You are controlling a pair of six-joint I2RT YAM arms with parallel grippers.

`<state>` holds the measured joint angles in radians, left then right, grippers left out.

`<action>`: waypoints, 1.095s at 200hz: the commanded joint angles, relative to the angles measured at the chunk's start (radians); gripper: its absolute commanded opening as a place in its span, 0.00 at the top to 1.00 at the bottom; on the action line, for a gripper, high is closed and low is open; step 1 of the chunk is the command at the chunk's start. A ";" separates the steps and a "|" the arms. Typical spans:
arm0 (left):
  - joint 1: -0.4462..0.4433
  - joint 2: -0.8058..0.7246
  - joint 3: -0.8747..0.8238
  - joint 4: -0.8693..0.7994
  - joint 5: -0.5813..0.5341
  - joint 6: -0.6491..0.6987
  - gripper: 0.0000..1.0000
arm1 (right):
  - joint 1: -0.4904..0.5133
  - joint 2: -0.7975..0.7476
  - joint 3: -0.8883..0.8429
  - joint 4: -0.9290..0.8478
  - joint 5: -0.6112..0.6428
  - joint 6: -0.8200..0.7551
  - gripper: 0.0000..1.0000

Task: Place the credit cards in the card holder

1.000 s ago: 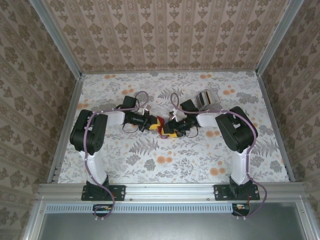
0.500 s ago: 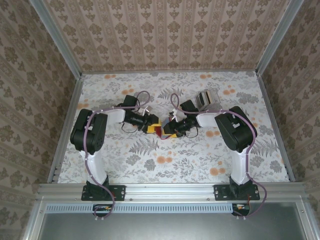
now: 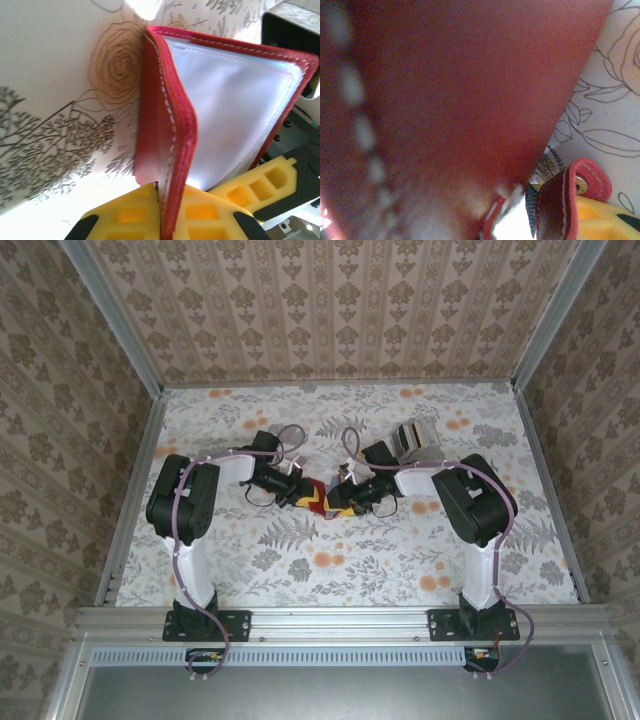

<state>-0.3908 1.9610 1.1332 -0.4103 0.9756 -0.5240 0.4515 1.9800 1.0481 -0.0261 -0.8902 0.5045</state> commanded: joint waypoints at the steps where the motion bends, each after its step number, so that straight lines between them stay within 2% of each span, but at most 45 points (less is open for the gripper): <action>1: 0.002 0.034 0.019 -0.075 -0.042 0.064 0.93 | -0.016 -0.017 -0.041 -0.010 0.054 0.020 0.48; 19: 0.003 0.039 0.020 -0.082 -0.043 0.069 0.93 | -0.020 -0.020 -0.051 0.008 0.052 0.028 0.41; 55: 0.005 0.053 0.013 -0.078 -0.044 0.074 0.94 | -0.025 -0.027 -0.059 0.026 0.053 0.039 0.38; 96: 0.017 0.053 0.000 -0.064 -0.043 0.076 0.95 | -0.037 -0.039 -0.077 0.049 0.059 0.052 0.39; 121: 0.024 0.054 -0.008 -0.055 -0.038 0.075 0.94 | -0.039 -0.034 -0.071 0.048 0.053 0.052 0.47; 140: 0.031 0.045 -0.016 -0.037 -0.035 0.068 0.86 | -0.038 -0.021 -0.065 0.042 0.053 0.054 0.52; 157: 0.041 0.029 -0.027 -0.006 -0.025 0.057 0.79 | -0.035 -0.017 -0.055 0.019 0.059 0.042 0.53; 185: 0.064 0.005 -0.034 0.042 0.006 0.043 0.55 | -0.025 -0.018 -0.029 -0.065 0.084 -0.008 0.57; 219: 0.111 -0.045 -0.036 0.057 0.030 0.038 0.43 | -0.023 -0.027 -0.024 -0.115 0.097 -0.042 0.58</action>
<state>-0.3222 1.9743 1.1091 -0.3714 0.9977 -0.4919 0.4232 1.9495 1.0119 -0.0353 -0.8402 0.5140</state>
